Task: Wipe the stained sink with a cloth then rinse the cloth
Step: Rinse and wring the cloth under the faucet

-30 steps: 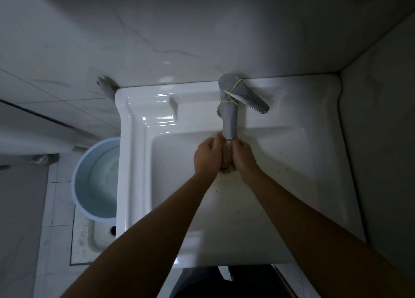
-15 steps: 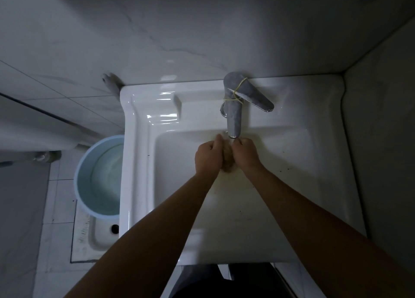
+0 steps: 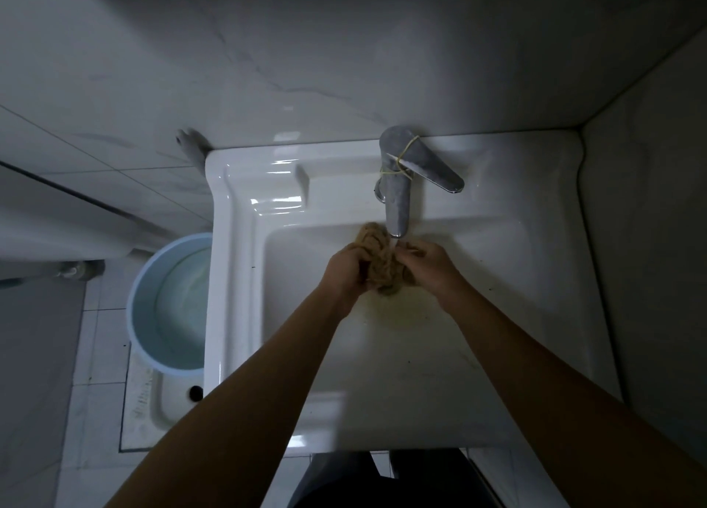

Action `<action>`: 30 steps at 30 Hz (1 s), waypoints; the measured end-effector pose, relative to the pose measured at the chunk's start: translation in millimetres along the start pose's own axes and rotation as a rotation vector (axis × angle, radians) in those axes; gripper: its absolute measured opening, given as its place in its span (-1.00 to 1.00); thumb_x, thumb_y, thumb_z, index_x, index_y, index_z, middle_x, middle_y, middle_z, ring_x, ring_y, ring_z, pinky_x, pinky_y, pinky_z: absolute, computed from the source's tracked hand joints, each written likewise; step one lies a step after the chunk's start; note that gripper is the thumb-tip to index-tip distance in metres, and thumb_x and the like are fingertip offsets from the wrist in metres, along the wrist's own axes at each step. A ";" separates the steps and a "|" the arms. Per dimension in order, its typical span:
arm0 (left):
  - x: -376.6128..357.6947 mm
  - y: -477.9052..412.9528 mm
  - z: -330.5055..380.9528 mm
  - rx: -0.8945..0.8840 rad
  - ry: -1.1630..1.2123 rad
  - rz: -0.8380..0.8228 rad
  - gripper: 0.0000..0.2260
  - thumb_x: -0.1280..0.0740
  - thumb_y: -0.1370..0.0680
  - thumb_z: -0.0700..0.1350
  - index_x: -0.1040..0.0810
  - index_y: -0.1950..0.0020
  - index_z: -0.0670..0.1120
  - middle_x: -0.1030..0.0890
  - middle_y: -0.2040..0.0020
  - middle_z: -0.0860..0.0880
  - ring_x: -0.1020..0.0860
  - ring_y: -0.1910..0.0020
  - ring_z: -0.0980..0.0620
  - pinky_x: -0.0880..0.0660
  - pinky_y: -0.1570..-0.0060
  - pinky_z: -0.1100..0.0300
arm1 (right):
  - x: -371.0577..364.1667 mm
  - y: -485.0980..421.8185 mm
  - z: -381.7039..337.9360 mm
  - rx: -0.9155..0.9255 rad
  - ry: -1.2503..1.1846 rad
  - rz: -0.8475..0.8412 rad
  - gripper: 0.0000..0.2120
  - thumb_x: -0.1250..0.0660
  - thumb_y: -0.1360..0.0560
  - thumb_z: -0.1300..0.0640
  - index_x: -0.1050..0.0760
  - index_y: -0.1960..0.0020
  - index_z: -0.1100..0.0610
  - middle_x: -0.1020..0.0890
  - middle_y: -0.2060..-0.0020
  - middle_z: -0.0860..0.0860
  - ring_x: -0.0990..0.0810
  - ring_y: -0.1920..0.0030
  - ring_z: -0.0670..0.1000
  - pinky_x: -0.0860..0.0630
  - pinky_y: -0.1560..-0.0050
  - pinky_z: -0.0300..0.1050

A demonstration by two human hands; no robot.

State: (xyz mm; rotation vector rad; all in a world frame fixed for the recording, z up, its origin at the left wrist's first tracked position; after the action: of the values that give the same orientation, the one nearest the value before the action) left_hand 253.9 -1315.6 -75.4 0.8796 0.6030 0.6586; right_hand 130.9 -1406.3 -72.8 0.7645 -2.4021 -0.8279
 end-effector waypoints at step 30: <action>-25.8 8.3 17.0 -0.058 -0.091 -0.100 -0.72 -0.18 -0.64 0.02 -0.63 -0.10 -0.07 -0.68 -0.01 -0.10 -0.62 -0.03 -0.09 -0.56 -0.06 0.02 | 14.6 10.1 5.4 -0.024 -0.340 0.124 -0.82 -0.34 -0.48 0.16 -0.59 -0.06 0.03 -0.70 -0.02 0.11 -0.69 -0.01 0.10 -0.64 -0.08 0.08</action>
State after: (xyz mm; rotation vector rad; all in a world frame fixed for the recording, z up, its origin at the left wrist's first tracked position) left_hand 247.0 -1339.0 -54.7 0.8154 0.5397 0.5407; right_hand 113.6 -1406.8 -66.1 0.4898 -2.6976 -1.0004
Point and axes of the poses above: each hand's wrist, its own y-axis away from the middle knuckle, its own x-axis out of the back of the hand, z = x × y, the point moved 2 cm from there along -y, towards the middle knuckle
